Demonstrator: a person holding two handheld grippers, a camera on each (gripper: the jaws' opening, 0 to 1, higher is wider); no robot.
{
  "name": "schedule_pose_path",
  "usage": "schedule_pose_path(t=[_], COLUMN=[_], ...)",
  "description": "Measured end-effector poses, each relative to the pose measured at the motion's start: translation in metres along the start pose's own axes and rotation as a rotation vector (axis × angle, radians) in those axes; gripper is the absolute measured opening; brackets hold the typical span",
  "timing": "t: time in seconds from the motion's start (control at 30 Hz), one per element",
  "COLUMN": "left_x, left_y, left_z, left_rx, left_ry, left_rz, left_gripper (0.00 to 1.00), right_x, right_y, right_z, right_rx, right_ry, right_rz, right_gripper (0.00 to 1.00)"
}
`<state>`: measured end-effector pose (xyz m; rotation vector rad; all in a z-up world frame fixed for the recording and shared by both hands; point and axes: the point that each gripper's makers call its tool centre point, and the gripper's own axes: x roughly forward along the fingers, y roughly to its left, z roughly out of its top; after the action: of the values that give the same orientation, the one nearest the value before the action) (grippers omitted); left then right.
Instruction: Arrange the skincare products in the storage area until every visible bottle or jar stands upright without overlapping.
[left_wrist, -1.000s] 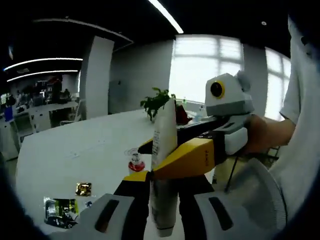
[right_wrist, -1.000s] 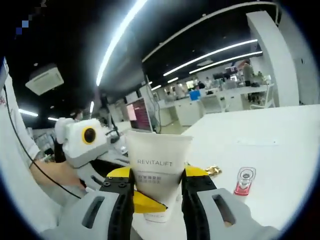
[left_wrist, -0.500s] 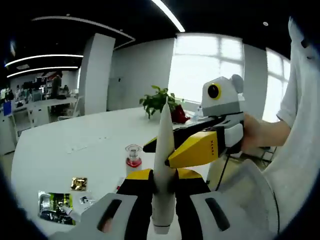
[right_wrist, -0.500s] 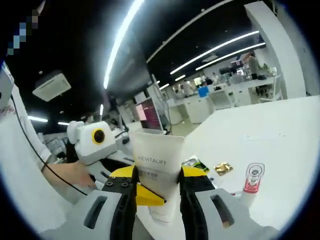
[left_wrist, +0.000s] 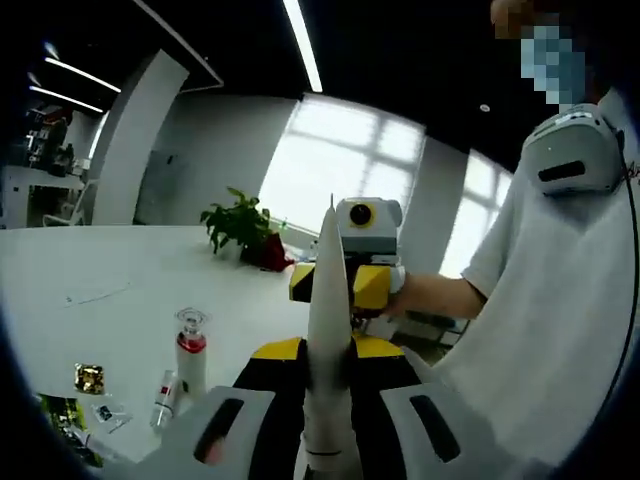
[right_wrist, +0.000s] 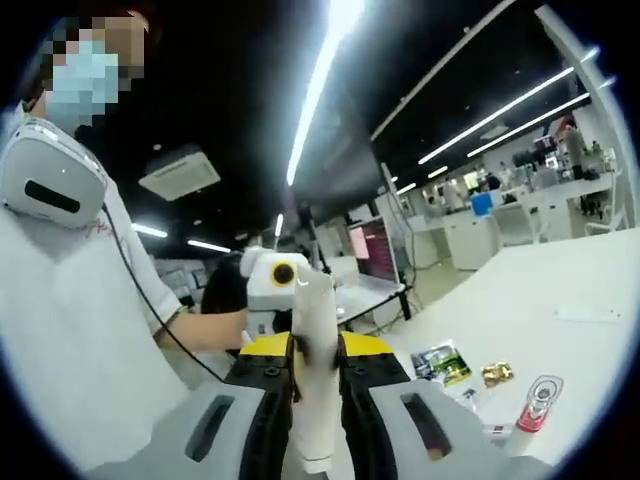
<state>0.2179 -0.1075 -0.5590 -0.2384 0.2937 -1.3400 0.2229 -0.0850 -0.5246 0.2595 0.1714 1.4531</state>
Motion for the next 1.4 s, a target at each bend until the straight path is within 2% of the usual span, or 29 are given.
schedule_pose_path(t=[0.27, 0.3, 0.37, 0.47, 0.63, 0.83, 1.07, 1.4], left_x=[0.005, 0.004, 0.012, 0.013, 0.015, 0.023, 0.028, 0.036], left_y=[-0.003, -0.002, -0.008, -0.006, 0.0, 0.013, 0.036, 0.061], left_z=[-0.012, -0.015, -0.02, -0.028, -0.044, -0.062, -0.087, -0.126], left_rx=[0.018, 0.023, 0.028, 0.045, 0.098, 0.137, 0.136, 0.167], left_ry=[0.039, 0.045, 0.056, 0.098, 0.192, 0.266, 0.296, 0.389], left_rz=[-0.037, -0.042, -0.042, -0.028, 0.01, 0.04, 0.061, 0.089], left_gripper=[0.12, 0.12, 0.13, 0.13, 0.14, 0.15, 0.15, 0.15], right_x=[0.001, 0.0, 0.0, 0.001, 0.0, -0.002, -0.006, -0.013], right_y=[0.01, 0.01, 0.013, 0.013, 0.005, -0.01, -0.028, -0.052], right_z=[-0.009, -0.011, -0.015, -0.023, -0.041, -0.06, -0.087, -0.127], right_rx=[-0.113, -0.152, -0.175, -0.204, -0.222, -0.226, -0.234, -0.198], right_ry=[0.093, 0.11, 0.126, 0.156, 0.211, 0.256, 0.31, 0.377], right_rz=[0.047, 0.049, 0.056, 0.057, 0.053, 0.034, 0.015, -0.026], right_gripper=[0.13, 0.12, 0.11, 0.1, 0.09, 0.1, 0.1, 0.1])
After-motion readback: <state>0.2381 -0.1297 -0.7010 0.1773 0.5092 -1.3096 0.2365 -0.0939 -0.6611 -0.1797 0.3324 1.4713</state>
